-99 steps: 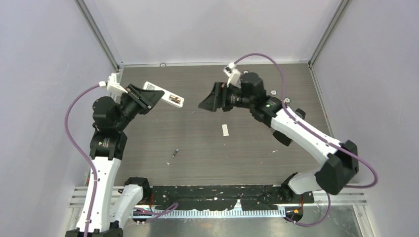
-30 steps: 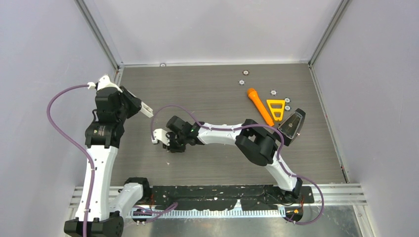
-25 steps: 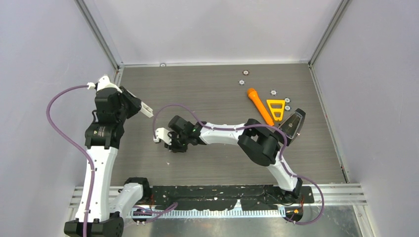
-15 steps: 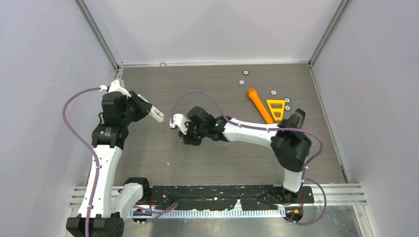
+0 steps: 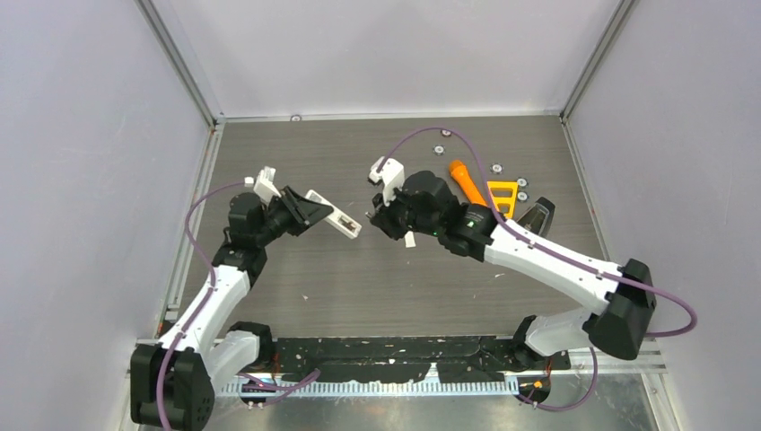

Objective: Load the batteries into the remote control

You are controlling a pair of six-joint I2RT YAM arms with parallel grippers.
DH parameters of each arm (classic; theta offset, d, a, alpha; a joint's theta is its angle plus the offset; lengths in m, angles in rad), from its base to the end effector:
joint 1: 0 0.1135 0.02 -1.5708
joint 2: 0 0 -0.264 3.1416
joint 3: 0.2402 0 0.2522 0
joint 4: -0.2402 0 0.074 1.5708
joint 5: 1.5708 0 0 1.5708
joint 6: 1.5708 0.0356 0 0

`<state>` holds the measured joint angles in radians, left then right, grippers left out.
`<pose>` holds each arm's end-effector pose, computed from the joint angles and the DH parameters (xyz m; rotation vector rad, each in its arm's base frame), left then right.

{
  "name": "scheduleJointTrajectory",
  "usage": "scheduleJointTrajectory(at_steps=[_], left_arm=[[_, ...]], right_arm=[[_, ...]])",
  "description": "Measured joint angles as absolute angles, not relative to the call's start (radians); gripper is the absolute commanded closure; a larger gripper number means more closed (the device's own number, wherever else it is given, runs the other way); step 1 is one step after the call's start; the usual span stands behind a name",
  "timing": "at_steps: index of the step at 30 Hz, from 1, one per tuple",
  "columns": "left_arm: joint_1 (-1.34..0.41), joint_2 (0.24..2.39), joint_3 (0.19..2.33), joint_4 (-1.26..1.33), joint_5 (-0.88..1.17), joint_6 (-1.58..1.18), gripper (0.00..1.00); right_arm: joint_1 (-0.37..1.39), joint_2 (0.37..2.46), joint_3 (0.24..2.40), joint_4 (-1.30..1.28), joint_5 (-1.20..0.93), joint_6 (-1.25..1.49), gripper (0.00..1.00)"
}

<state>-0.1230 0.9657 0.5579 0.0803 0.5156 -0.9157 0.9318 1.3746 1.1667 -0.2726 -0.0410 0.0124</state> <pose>0.2141 -0.0442 0.2548 -0.4239 1.9924 -1.1698 0.1883 0.2559 0.3299 -0.9597 1.8794 0.6205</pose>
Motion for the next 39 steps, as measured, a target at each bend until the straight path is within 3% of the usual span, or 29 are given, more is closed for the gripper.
scheduleJointTrajectory(at_steps=[15,26,39], left_arm=[[-0.229,1.044,0.413,0.632,0.58,-1.261,1.0],[-0.235,1.084,0.394,0.759,0.657,-1.401,1.0],[-0.235,1.079,0.403,0.709,0.676,-1.382,1.0]], right_arm=[[0.932,1.319,1.368,-0.641,0.039,0.134,0.95],[0.955,1.384,1.457,-0.736,0.029,0.126,0.95],[1.0,1.501,1.554,-0.759,0.105,0.063,0.95]])
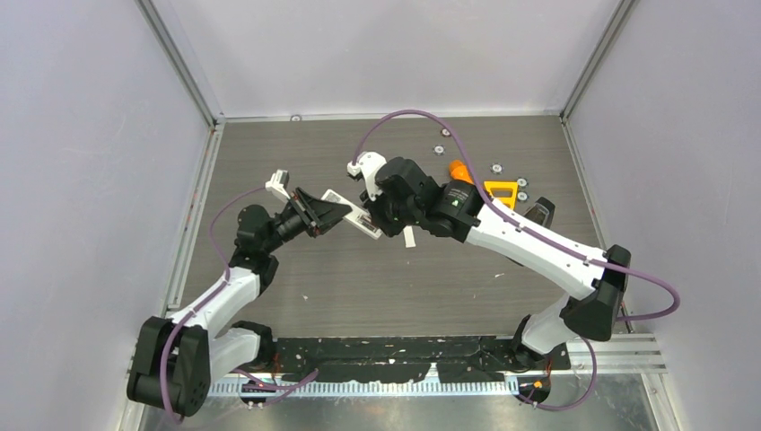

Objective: Load the batteries into the remote control

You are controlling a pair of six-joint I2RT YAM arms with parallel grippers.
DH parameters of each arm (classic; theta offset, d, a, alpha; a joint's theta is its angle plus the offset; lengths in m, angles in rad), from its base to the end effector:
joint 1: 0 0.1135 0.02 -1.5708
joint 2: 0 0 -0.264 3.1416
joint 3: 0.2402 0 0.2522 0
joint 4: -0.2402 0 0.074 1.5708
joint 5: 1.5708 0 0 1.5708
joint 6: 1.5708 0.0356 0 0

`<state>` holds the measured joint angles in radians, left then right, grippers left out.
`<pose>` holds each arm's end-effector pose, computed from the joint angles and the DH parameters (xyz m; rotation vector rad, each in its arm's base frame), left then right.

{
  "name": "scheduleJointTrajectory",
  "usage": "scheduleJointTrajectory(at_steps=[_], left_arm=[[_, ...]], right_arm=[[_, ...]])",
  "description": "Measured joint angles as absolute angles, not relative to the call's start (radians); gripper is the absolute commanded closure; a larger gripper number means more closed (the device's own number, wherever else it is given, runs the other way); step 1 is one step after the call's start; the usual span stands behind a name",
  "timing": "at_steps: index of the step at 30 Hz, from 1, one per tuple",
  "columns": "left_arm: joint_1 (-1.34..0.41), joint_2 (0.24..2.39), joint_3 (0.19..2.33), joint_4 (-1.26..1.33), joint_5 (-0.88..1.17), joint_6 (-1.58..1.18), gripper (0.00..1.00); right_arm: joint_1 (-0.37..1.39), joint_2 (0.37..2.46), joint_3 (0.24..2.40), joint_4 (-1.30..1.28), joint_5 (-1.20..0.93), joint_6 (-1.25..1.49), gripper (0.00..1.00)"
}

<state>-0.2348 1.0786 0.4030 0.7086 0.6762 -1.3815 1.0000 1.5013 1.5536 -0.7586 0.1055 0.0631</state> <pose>0.2142 -0.0742 0.2431 -0.4126 1.8046 -1.7228 0.1795 0.2726 0.3786 -0.9928 2.0867 0.4351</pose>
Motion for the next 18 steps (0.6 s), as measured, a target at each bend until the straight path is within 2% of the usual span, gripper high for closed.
scheduleJointTrajectory(at_steps=[18], left_arm=[[-0.236,1.042,0.408,0.615,0.652,-1.349,1.0]], right_arm=[[1.01,1.56,1.578,-0.788,0.099,0.006,0.93]])
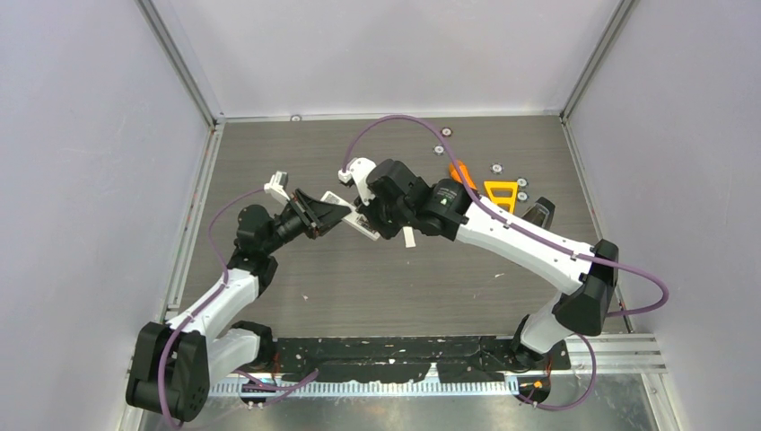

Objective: Load the batteries into the remote control

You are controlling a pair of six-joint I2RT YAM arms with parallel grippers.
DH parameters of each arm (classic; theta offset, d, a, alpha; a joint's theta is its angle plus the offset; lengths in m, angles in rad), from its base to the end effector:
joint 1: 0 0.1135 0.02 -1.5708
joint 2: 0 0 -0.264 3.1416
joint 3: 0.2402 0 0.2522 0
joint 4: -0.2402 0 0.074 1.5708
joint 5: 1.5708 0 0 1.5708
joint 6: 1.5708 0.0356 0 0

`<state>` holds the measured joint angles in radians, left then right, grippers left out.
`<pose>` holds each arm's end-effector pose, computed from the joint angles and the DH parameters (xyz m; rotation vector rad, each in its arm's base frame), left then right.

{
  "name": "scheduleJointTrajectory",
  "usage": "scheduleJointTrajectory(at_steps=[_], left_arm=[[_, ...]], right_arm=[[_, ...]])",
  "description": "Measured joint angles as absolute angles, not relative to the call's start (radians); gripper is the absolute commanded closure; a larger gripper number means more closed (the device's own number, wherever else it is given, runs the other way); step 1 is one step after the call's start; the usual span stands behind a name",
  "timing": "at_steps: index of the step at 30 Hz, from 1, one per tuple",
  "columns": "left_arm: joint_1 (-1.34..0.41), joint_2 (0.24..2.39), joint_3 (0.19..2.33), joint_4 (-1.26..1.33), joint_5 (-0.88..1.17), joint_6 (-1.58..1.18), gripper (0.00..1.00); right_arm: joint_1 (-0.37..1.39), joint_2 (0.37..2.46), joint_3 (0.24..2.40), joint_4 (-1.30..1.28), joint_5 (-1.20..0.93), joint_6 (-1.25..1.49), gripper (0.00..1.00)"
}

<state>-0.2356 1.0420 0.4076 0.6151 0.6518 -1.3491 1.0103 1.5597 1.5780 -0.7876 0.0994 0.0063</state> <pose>0.2108 -0.0728 0.2426 -0.4427 1.8358 -1.6773 0.1835 0.2857 0.3658 -1.0956 2.0996 0.3853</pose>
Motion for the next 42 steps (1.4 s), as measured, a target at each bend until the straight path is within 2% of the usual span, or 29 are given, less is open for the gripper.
scheduleJointTrajectory(at_steps=[8,14,19,24,31,34,42], left_arm=[[-0.241,1.042,0.42,0.611,0.652,-1.347,1.0],[-0.242,1.038,0.421,0.604,0.649,-1.334,1.0],[-0.242,1.038,0.421,0.601,0.65,-1.332,1.0],[-0.242,1.035,0.421,0.583,0.65,-1.332,1.0],[-0.242,1.034,0.421,0.564,0.648,-1.332,1.0],[-0.242,1.034,0.421,0.564,0.648,-1.341,1.0],[-0.243,1.011,0.42,0.625,0.621,-1.502,1.0]], right_arm=[[1.02,1.571,1.584,-0.788,0.114,-0.015,0.92],[1.021,1.588,1.591,-0.796,0.13,-0.022,0.86],[1.027,1.591,1.596,-0.803,0.15,-0.024,0.75],[1.03,1.591,1.608,-0.813,0.16,-0.018,0.53],[1.03,1.589,1.623,-0.812,0.153,0.017,0.44],[1.022,1.574,1.622,-0.81,0.146,0.049,0.35],[0.896,1.383,1.523,-0.733,0.069,0.247,0.26]])
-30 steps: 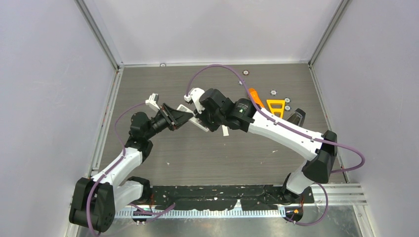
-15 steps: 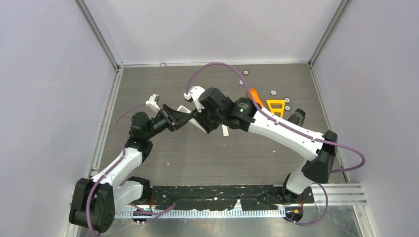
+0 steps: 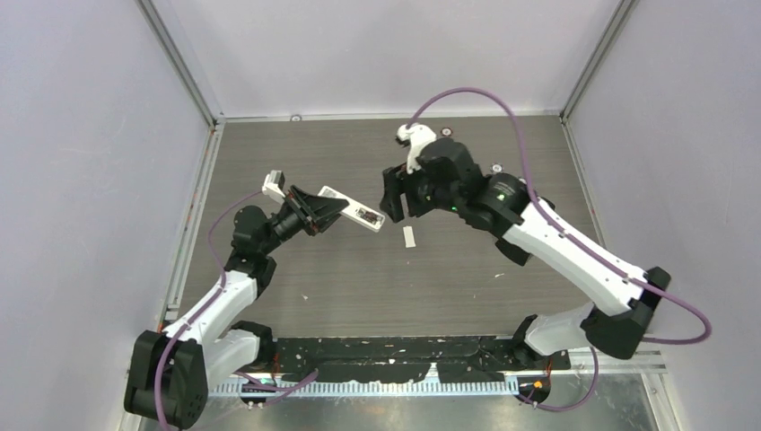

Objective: Load the batteries into the remote control

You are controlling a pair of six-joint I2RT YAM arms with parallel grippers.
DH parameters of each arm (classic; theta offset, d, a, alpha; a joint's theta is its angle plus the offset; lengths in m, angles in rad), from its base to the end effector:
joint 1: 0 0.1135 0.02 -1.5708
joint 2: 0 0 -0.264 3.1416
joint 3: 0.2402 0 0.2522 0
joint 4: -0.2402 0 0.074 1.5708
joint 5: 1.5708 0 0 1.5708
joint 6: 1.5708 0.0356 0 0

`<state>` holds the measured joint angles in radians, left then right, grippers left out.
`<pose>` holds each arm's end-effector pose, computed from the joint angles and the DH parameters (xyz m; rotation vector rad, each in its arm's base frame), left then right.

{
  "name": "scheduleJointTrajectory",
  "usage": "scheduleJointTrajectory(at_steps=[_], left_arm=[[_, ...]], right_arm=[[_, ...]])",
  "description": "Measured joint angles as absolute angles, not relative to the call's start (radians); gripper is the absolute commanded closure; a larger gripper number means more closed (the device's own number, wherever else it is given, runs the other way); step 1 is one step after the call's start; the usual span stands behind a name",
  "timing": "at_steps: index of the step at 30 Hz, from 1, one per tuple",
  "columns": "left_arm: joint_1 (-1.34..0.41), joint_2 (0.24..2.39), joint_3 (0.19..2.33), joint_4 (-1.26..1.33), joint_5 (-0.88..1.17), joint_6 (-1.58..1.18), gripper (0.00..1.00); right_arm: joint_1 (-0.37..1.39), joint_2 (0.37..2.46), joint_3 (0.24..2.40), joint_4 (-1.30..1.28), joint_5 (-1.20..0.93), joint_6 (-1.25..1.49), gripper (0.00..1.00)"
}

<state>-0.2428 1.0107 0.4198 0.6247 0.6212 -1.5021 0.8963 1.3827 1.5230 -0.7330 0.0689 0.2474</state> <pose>0.2081 -0.0729 0.2540 -0.5694 1.7834 -1.7743 0.1865 0.2294 0.4053 -0.6692 2.1174 0.5751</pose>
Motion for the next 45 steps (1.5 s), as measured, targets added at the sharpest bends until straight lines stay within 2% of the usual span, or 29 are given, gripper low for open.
scheduleJointTrajectory(at_steps=[3,5,10,19,37,43,45], left_arm=[[-0.243,0.98,0.42,0.64,0.609,-1.572,1.0],[-0.243,0.95,0.42,0.638,0.597,-1.618,1.0],[-0.243,0.882,0.421,0.626,0.558,-1.718,1.0],[-0.243,0.796,0.461,0.576,0.484,-1.826,1.0],[-0.247,0.781,0.473,0.564,0.452,-1.859,1.0],[-0.248,0.78,0.462,0.564,0.451,-1.859,1.0],[-0.248,0.78,0.458,0.563,0.448,-1.859,1.0]], right_arm=[[0.865,1.304,1.48,-0.679,0.065,0.326,0.18],[0.868,1.256,1.448,-0.629,0.057,0.375,0.16],[0.871,1.149,1.337,-0.472,0.033,0.506,0.16],[0.871,1.166,1.273,-0.283,-0.037,0.663,0.16],[0.871,1.19,1.178,-0.117,-0.073,0.785,0.39],[0.871,1.19,1.161,-0.088,-0.08,0.801,0.42],[0.871,1.19,1.161,-0.077,-0.084,0.806,0.38]])
